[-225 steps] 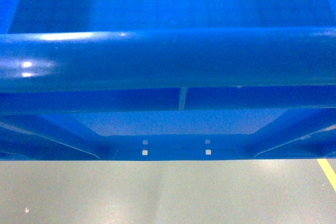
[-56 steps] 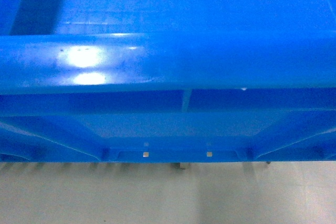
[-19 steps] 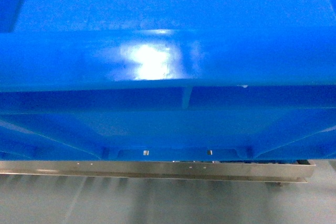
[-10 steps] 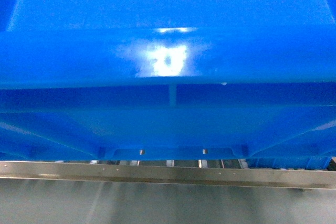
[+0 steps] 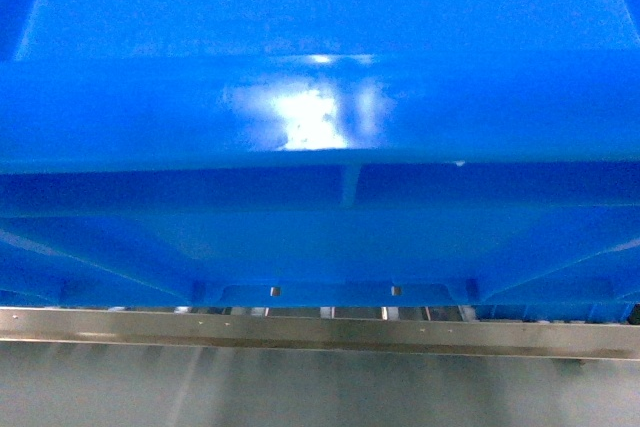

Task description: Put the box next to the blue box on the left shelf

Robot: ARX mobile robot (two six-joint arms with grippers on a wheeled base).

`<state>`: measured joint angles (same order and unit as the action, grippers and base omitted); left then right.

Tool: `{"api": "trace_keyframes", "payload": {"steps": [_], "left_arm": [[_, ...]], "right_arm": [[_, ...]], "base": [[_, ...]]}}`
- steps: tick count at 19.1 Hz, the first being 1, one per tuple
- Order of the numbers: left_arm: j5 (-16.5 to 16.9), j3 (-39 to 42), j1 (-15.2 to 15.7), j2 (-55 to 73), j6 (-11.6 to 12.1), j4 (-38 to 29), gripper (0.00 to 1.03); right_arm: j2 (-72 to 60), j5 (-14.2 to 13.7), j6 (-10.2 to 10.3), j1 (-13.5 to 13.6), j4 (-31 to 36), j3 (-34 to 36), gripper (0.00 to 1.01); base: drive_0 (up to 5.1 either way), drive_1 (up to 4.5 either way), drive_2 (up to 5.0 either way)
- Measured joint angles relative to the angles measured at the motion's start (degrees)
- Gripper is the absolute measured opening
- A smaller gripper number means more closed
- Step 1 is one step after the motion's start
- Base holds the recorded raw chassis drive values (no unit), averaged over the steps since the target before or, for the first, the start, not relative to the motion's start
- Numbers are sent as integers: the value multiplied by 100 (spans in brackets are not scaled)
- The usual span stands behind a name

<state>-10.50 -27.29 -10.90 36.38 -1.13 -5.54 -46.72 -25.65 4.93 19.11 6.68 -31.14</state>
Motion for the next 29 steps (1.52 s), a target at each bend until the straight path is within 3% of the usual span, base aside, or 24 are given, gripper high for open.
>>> {"api": "trace_keyframes", "payload": {"steps": [29], "left_arm": [[7,0,0,0,0,4,7]], "right_arm": [[20,-2,-2,0,-11,0,9]], "base": [[0,0,0]]}}
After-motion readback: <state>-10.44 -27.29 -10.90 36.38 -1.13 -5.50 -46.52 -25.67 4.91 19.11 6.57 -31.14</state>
